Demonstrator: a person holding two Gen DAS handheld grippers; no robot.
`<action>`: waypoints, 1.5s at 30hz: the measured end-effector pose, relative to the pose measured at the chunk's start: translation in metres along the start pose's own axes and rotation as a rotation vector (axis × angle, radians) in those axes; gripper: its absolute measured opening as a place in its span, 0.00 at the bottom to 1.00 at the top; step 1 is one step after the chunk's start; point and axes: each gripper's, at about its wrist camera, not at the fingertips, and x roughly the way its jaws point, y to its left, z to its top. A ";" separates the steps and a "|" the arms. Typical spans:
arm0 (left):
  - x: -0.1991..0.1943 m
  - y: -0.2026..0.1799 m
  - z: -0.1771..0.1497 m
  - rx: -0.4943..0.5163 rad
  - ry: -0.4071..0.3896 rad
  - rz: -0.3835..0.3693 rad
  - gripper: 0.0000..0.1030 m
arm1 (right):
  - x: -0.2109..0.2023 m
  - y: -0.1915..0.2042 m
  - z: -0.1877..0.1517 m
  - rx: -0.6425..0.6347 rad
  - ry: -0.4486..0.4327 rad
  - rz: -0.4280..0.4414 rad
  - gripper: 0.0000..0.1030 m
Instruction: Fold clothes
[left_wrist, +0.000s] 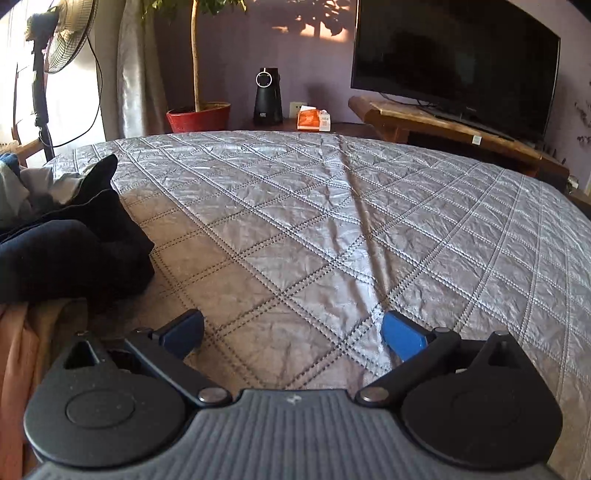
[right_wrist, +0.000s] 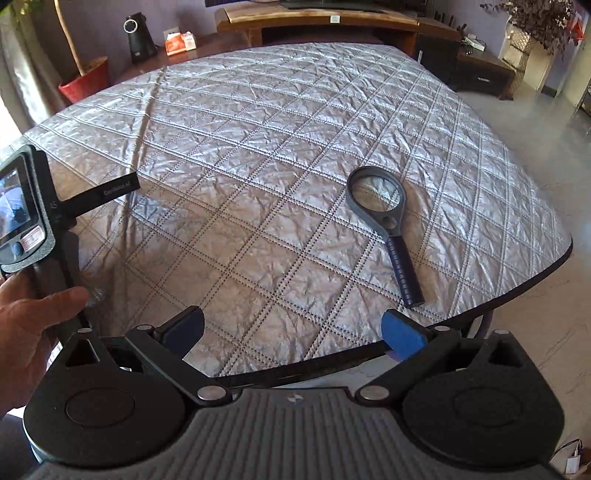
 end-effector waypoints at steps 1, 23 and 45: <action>0.000 -0.002 0.000 0.012 0.003 0.010 1.00 | -0.002 0.001 0.000 -0.006 -0.004 -0.006 1.00; 0.000 -0.002 -0.002 0.009 0.006 0.012 1.00 | -0.091 0.045 -0.034 -0.054 -0.053 0.017 1.00; 0.001 -0.002 -0.002 0.009 0.005 0.013 1.00 | -0.149 0.096 -0.071 -0.220 -0.025 0.043 0.98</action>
